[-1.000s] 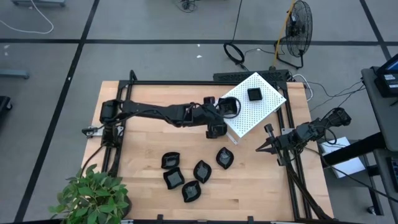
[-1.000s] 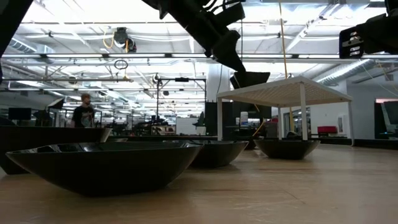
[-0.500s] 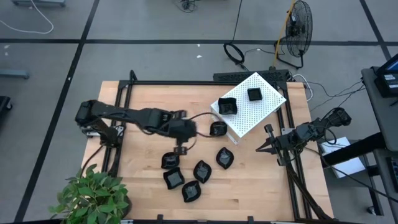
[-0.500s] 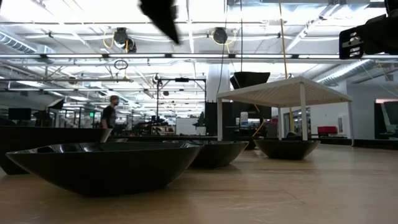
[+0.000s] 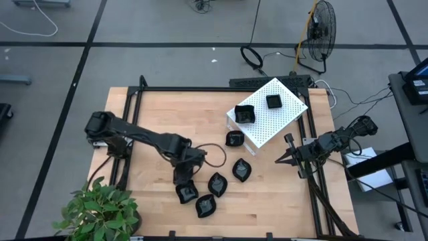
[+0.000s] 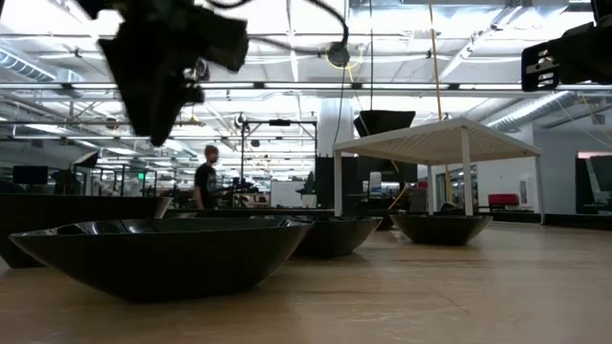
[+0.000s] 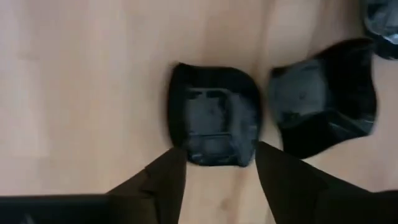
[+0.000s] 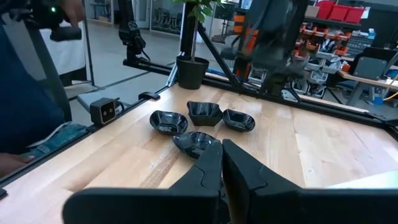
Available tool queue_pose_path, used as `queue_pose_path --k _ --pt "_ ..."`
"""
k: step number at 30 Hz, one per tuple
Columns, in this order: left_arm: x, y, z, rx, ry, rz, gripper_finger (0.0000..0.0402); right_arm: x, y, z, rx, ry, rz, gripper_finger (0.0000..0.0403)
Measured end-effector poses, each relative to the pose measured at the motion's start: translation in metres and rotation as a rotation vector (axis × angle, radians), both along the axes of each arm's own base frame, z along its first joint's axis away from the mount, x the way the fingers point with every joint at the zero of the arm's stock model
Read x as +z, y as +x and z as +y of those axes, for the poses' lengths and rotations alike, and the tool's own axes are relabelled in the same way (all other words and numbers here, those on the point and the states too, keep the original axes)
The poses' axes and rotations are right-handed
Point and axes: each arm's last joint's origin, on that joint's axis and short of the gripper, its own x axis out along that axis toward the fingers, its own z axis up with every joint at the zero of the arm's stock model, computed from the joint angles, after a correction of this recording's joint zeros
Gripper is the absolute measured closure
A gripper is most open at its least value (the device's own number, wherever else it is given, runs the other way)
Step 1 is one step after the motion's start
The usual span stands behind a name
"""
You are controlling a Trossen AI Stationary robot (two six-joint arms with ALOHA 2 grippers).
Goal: Pick & Place Mini shaped plates
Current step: Stack the black distorted square plate on top of the black distorted square plates on the shelf
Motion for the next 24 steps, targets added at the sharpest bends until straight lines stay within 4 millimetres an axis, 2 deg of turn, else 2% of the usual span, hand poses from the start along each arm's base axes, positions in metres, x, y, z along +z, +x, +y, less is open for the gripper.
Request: queue_pose_path --k 5,11,24 --pt "-0.020 -0.001 -0.009 0.048 -0.117 -0.020 0.0209 0.000 0.000 0.000 0.000 0.000 0.000 0.0403" --pt "-0.037 -0.003 -0.026 0.054 -0.152 -0.082 0.0227 0.000 0.000 0.000 0.000 0.000 0.000 0.0403" --pt "-0.057 -0.010 -0.034 0.039 -0.205 -0.108 0.0236 0.000 0.000 0.000 0.000 0.000 0.000 0.0403"
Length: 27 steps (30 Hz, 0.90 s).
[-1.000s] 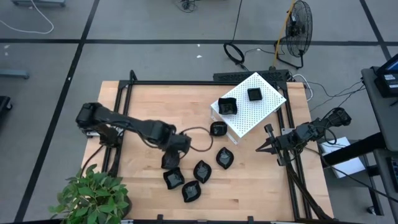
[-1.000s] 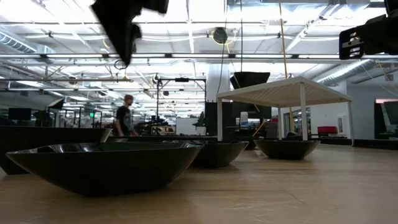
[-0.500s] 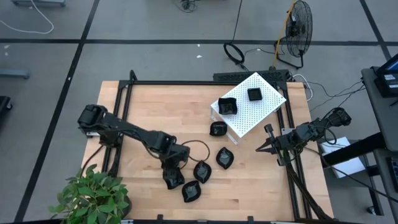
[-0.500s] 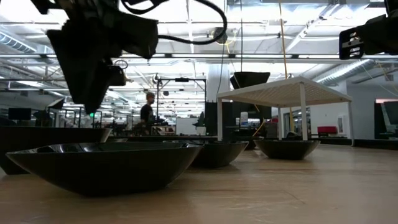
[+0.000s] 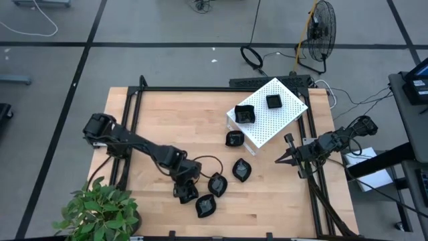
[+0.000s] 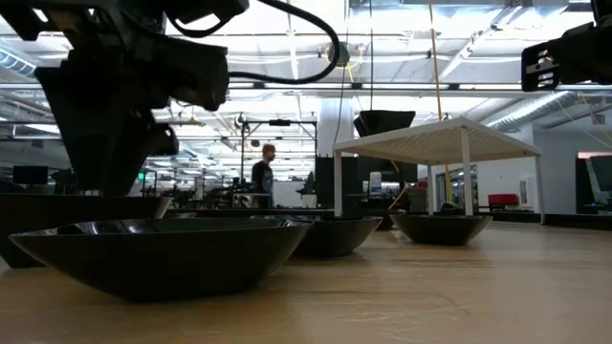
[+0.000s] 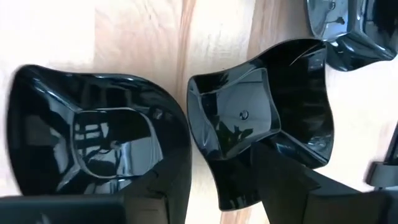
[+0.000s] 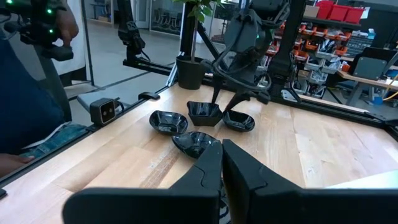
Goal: Pick & Place Mini shaped plates
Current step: Stack the black distorted square plate on top of the black distorted square plates on the shelf
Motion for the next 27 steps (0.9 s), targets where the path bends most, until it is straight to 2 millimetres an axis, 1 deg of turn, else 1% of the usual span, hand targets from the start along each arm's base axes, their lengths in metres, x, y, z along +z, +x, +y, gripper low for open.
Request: queue_pose_path --k 3,7,11,16,24,27 --pt "-0.0046 -0.0010 -0.0001 0.000 -0.007 -0.012 0.0242 0.0000 0.0000 0.0000 0.000 0.000 0.000 0.0403" --pt "-0.0048 -0.0008 0.0006 -0.015 0.011 -0.024 0.0253 0.0000 0.0000 0.0000 0.000 0.000 0.000 0.0403" --pt "-0.0049 -0.0008 0.0010 -0.033 0.024 -0.033 0.0272 0.0000 0.0000 0.0000 0.000 0.000 0.000 0.0403" --pt "-0.0049 -0.0009 0.0010 -0.044 0.026 -0.036 0.0312 0.0000 0.0000 0.0000 0.000 0.000 0.000 0.0403" --pt "-0.0049 0.0008 0.0060 -0.048 0.030 -0.042 0.0392 0.0000 0.0000 0.0000 0.000 0.000 0.000 0.0403" --pt "-0.0049 0.0019 0.0091 -0.046 0.031 -0.047 0.0395 0.0000 0.0000 0.0000 0.000 0.000 0.000 0.0403"
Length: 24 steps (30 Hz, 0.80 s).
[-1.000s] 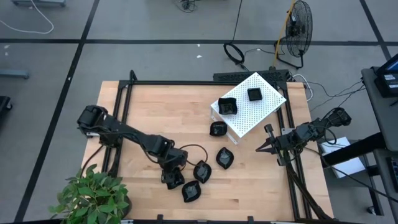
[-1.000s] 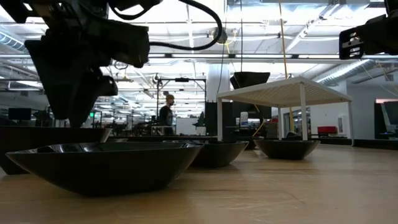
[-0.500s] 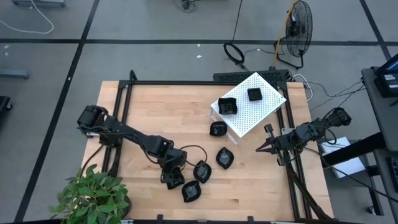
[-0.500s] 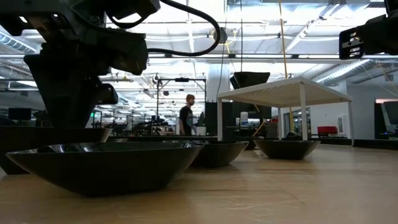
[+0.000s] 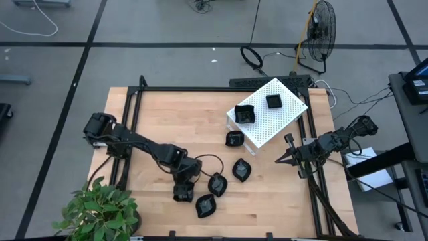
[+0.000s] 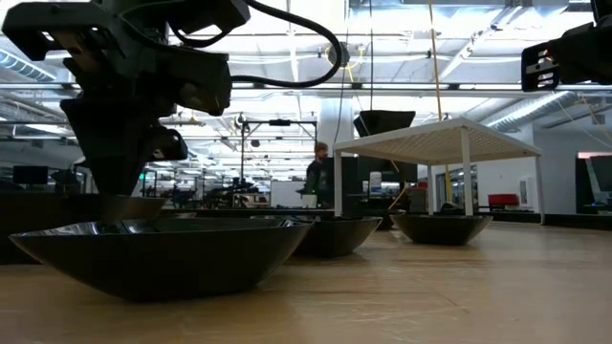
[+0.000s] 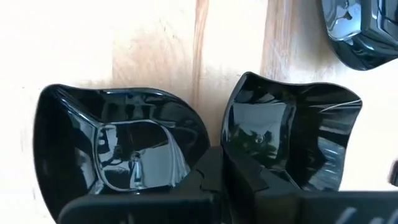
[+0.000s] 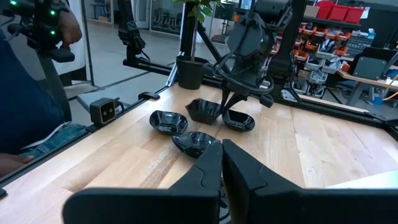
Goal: Pick & Place Mini shaped plates
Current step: Stack the black distorted square plate on top of the black distorted square plates on the shelf
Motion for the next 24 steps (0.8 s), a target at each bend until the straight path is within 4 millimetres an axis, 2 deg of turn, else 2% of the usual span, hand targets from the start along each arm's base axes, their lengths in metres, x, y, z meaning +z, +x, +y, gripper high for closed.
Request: queue_pose_path --k 8,16,24 --pt "0.007 0.006 0.000 -0.051 -0.023 -0.041 0.0398 0.000 0.000 0.000 0.000 0.000 0.000 0.0403" --pt "0.034 0.023 -0.003 -0.119 -0.032 -0.152 0.0399 0.000 0.000 0.000 0.000 0.000 0.000 0.0403" --pt "0.074 0.043 0.013 -0.126 0.079 -0.268 0.0400 0.000 0.000 0.000 0.000 0.000 0.000 0.0403"
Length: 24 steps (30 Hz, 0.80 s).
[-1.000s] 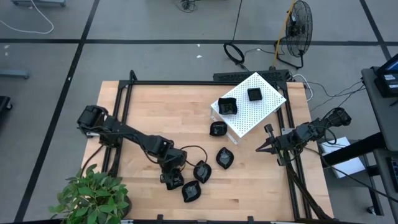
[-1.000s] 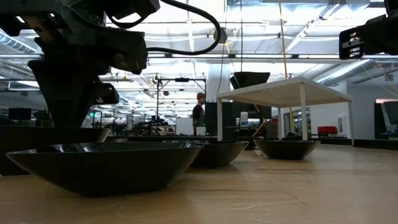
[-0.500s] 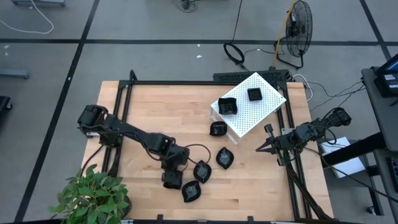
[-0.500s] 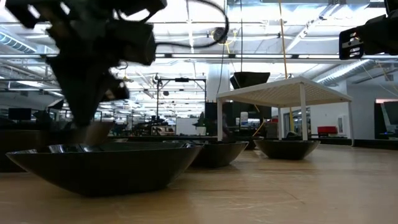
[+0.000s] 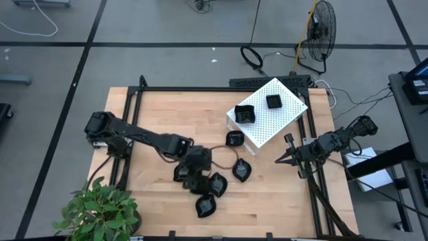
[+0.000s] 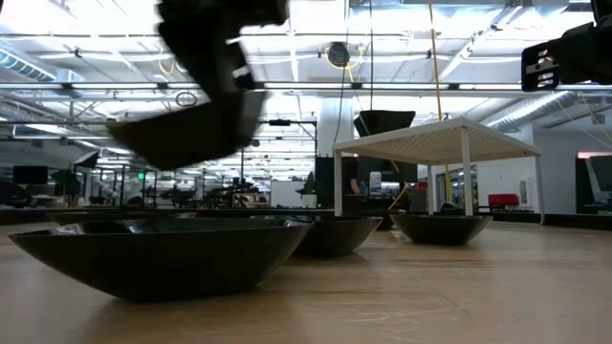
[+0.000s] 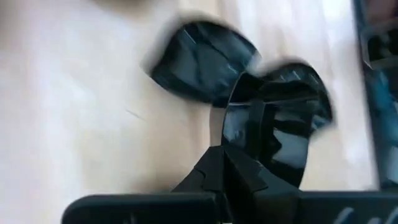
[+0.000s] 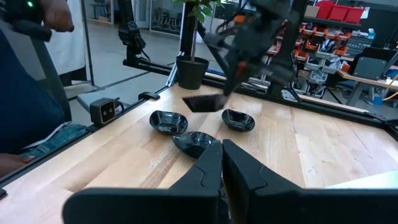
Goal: Pick & Place Mini shaped plates
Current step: Stack the black distorted square plate on top of the black distorted square plates on the shelf
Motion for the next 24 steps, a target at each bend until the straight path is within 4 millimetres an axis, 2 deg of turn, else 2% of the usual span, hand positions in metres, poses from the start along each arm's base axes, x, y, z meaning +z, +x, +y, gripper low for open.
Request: queue_pose_path --k 4,9,18,21,24 --pt "0.028 0.017 0.022 0.065 0.099 -0.149 0.0400 0.000 0.000 0.000 0.000 0.000 0.001 0.0403" --pt "0.067 0.035 0.056 0.154 0.133 -0.327 0.0400 0.000 0.000 0.000 0.000 0.000 0.000 0.0403" --pt "0.142 0.040 0.127 0.279 0.239 -0.588 0.0400 0.000 0.000 0.000 0.000 0.000 0.001 0.0403" --pt "0.157 0.039 0.151 0.339 0.260 -0.607 0.0401 0.000 0.000 0.000 0.000 0.000 0.001 0.0403" --pt "0.156 0.048 0.173 0.386 0.274 -0.578 0.0401 0.000 0.000 0.000 0.000 0.000 0.000 0.0403"
